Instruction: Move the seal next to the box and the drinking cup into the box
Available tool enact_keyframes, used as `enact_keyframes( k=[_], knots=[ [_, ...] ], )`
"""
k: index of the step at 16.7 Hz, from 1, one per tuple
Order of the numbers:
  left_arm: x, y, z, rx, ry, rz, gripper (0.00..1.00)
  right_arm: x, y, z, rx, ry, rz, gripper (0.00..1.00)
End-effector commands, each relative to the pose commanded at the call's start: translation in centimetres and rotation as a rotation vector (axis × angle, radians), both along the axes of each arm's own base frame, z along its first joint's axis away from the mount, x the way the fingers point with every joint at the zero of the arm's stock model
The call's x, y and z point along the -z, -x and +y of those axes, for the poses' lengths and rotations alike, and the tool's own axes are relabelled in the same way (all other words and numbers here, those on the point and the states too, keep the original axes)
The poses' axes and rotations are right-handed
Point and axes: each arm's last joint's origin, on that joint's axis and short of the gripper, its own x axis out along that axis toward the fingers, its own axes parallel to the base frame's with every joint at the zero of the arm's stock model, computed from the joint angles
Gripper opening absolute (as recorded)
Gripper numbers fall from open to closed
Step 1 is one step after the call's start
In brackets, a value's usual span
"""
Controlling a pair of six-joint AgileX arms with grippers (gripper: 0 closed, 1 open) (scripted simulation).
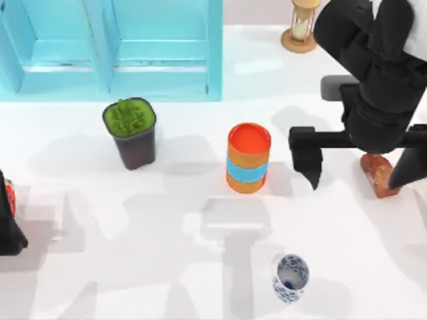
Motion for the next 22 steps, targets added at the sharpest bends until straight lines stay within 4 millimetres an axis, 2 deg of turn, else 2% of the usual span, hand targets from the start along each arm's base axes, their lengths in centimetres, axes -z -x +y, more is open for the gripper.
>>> enact_keyframes(
  k=[6,14,22],
  knots=[
    [0.0,0.0,0.0,0.000,0.000,0.000,1.00,1.0,3.2,2.5,0.000,0.002,-0.004,1.00],
    [0.0,0.0,0.0,0.000,0.000,0.000,1.00,2.4,7.8,5.0,0.006,0.004,-0.013,1.00],
    [0.0,0.0,0.0,0.000,0.000,0.000,1.00,2.9,7.8,5.0,0.010,0.004,-0.014,1.00]
  ],
)
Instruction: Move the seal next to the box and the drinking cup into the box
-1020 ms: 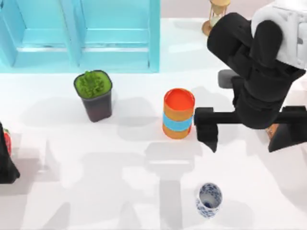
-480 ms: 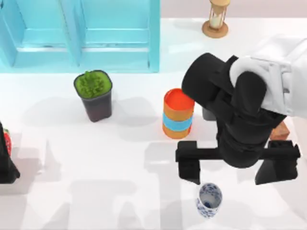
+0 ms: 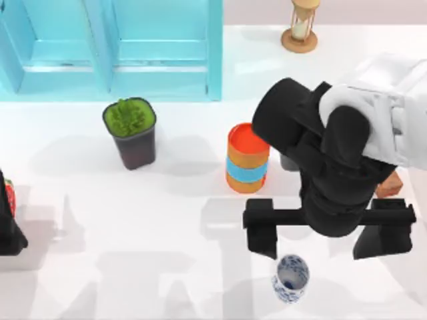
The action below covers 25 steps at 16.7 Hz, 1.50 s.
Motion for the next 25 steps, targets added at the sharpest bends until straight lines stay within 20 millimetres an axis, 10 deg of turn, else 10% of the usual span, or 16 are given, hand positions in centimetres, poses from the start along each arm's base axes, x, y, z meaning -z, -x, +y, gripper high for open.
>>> enact_keyframes(
  k=[9,14,25],
  knots=[
    [0.0,0.0,0.0,0.000,0.000,0.000,1.00,7.2,0.1,0.0,-0.002,-0.002,-0.003,1.00],
    [0.0,0.0,0.0,0.000,0.000,0.000,1.00,7.6,0.2,0.0,-0.002,-0.002,-0.002,1.00],
    [0.0,0.0,0.0,0.000,0.000,0.000,1.00,7.6,0.2,0.0,-0.002,-0.002,-0.002,0.17]
  ],
)
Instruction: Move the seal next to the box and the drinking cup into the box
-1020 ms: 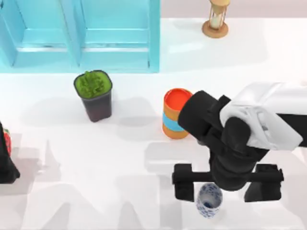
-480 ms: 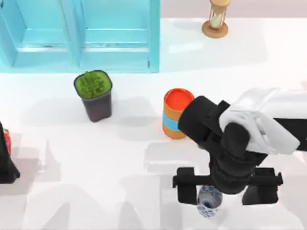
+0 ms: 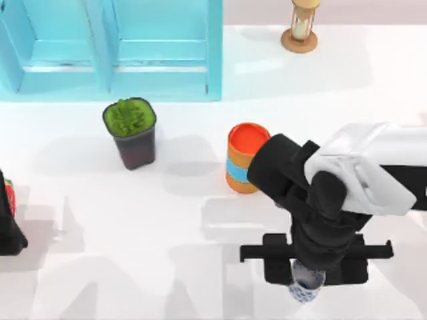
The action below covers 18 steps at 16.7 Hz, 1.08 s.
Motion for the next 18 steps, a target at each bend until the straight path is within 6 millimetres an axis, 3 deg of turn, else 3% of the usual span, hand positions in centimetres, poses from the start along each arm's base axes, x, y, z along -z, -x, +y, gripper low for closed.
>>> enact_keyframes(
  k=[2,3,12,15,18],
  knots=[
    [0.0,0.0,0.0,0.000,0.000,0.000,1.00,0.0,0.0,0.0,0.000,0.000,0.000,0.02],
    [0.0,0.0,0.0,0.000,0.000,0.000,1.00,0.0,0.0,0.0,0.000,0.000,0.000,0.00],
    [0.0,0.0,0.0,0.000,0.000,0.000,1.00,-0.1,-0.1,-0.1,0.003,-0.002,-0.002,0.00],
    [0.0,0.0,0.0,0.000,0.000,0.000,1.00,-2.1,-0.7,-2.0,0.012,-0.002,-0.003,0.00],
    [0.0,0.0,0.0,0.000,0.000,0.000,1.00,-5.5,-0.9,-5.4,0.013,0.006,0.006,0.00]
  ],
)
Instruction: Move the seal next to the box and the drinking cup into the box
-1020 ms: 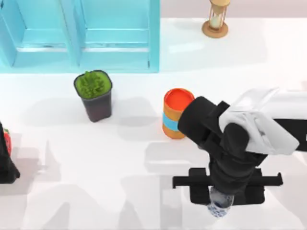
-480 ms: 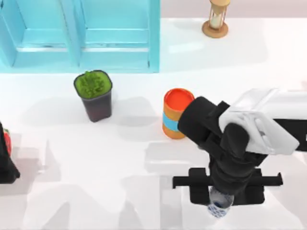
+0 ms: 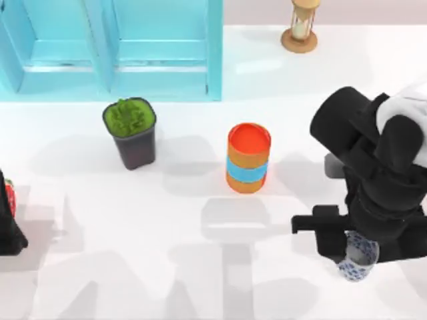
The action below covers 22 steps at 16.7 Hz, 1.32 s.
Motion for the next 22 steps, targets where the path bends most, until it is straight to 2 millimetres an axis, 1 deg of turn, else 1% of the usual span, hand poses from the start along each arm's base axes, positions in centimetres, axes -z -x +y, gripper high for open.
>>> enact_keyframes(
  k=[3,5,11,14,17,20,22],
  knots=[
    [0.0,0.0,0.0,0.000,0.000,0.000,1.00,-3.3,0.7,-3.3,-0.008,-0.002,-0.001,0.00],
    [0.0,0.0,0.0,0.000,0.000,0.000,1.00,-4.4,0.9,-4.5,-0.010,-0.007,-0.006,0.00],
    [0.0,0.0,0.0,0.000,0.000,0.000,1.00,-4.4,0.8,-4.8,-0.013,-0.006,-0.006,0.00],
    [0.0,0.0,0.0,0.000,0.000,0.000,1.00,-4.7,-0.3,-6.6,-0.015,-0.010,-0.023,0.00],
    [0.0,0.0,0.0,0.000,0.000,0.000,1.00,-4.8,-1.9,-10.0,-0.015,-0.005,-0.037,0.00],
    [0.0,0.0,0.0,0.000,0.000,0.000,1.00,-4.9,-3.1,-14.6,-0.015,0.008,-0.041,0.00],
    [0.0,0.0,0.0,0.000,0.000,0.000,1.00,-4.9,-3.3,-18.0,-0.016,0.015,-0.037,0.00]
  ],
)
